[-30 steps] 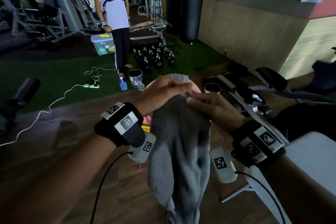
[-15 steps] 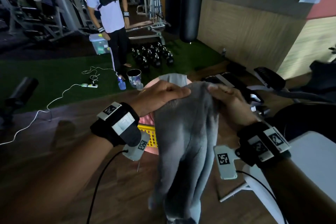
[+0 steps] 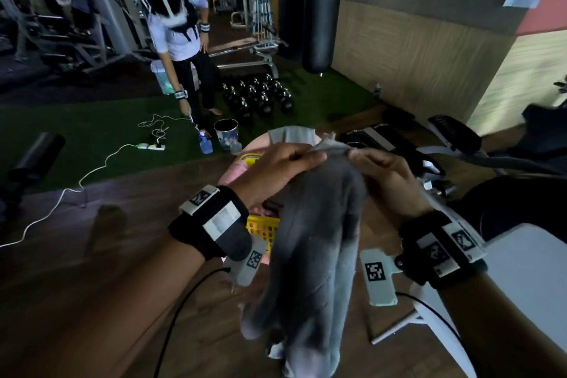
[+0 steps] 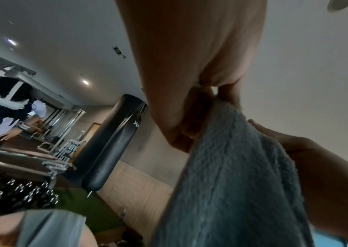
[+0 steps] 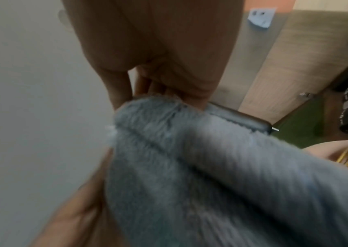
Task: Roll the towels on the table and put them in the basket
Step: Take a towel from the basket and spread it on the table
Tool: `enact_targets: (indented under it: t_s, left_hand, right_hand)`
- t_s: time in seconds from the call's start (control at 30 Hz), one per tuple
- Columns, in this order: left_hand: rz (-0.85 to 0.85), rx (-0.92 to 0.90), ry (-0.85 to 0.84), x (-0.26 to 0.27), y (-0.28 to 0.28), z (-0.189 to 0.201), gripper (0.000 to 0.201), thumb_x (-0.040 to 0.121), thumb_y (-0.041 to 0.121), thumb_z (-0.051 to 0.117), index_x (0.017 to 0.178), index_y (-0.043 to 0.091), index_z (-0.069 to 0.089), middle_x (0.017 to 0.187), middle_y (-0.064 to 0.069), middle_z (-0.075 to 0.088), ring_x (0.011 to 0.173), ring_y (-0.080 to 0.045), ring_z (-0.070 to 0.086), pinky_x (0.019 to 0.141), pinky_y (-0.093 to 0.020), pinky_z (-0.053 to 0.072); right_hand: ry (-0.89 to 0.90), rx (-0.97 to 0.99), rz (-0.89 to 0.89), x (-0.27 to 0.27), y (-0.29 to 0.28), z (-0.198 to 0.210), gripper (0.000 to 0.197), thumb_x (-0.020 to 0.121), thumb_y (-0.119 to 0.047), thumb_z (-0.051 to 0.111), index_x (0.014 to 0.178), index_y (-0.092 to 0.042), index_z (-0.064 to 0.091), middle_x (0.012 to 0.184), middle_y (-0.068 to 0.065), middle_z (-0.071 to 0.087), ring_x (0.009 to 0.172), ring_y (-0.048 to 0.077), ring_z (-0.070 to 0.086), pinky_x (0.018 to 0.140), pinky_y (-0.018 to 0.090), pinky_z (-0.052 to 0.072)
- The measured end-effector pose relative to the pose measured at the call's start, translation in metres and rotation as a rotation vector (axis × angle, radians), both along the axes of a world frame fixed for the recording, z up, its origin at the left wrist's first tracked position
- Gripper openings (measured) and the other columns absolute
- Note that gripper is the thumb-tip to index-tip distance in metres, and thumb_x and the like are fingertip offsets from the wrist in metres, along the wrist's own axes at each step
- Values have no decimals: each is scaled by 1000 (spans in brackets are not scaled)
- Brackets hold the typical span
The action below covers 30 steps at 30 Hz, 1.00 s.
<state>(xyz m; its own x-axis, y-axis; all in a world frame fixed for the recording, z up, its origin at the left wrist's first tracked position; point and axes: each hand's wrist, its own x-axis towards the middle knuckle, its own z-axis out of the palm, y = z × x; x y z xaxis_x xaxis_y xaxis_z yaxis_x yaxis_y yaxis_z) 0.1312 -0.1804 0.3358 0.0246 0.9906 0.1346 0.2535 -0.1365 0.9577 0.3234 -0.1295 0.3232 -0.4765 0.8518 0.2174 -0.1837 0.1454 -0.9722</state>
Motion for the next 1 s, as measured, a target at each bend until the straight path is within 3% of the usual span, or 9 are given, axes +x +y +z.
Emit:
enact_targets:
  t_s: [0.13,0.3,0.4,0.53,0.7,0.8,0.87,0.93,1.0]
  left_hand:
    - [148,87,-99,1,5,-11,29,90,29,59,96,2,68,99,-17,70,92,-16,61,89,-39,45]
    - [138,213,230,7,14,2,18,91,23,60,76,17,66,70,11,62,70,4,52,69,-23,39]
    - [91,193,364,11,17,2,17,91,19,63,75,26,63,67,20,60,66,11,53,67,-17,38]
    - [33,167,232,20,8,-3,20,94,26,57,77,20,66,74,5,66,73,-4,57,70,-30,43]
    - [36,122,109,25,-3,-25,36,96,24,51,61,29,61,57,18,54,61,5,45,63,-24,35]
    - [128,172,132,18,0,-14,34,98,15,51,66,18,60,58,16,56,59,7,46,61,-19,36]
    - [101,191,159,17,-2,-7,34,98,14,52,66,24,61,57,20,58,59,10,47,59,-11,36]
    - [53,166,167,20,-5,-6,37,99,15,50,65,27,61,55,21,57,57,12,47,56,-8,35]
    - [57,129,127,20,-9,-10,38,99,17,51,64,26,62,54,19,57,56,10,47,58,-13,36]
  right_hand:
    - [-125,-16,17,2,5,-8,17,89,-20,62,77,-10,66,78,15,54,75,23,50,66,33,40]
    - [-113,6,45,-9,2,-8,25,90,-34,61,100,-13,68,90,14,61,84,25,56,74,40,45]
    - [-74,57,-67,-9,9,1,16,91,-21,62,97,-10,72,95,11,70,87,17,64,78,35,50]
    - [-79,211,-190,-3,23,13,12,89,-12,61,88,-13,73,89,6,73,86,17,66,82,34,52]
    - [108,147,-382,7,45,34,11,91,-13,56,97,-12,65,90,3,66,86,13,60,80,27,49]
    - [-406,294,-153,-2,27,24,16,94,-17,58,94,-4,67,83,8,66,73,2,57,69,14,44]
    - [-783,437,86,-2,17,19,19,91,-25,64,90,-7,70,78,8,65,70,1,53,66,17,43]
    - [-656,421,190,7,20,28,19,92,-20,62,91,-3,69,79,0,65,73,1,57,71,20,46]
    - [-322,247,-13,17,33,44,19,95,-13,54,80,-6,62,66,-8,60,60,3,55,64,18,46]
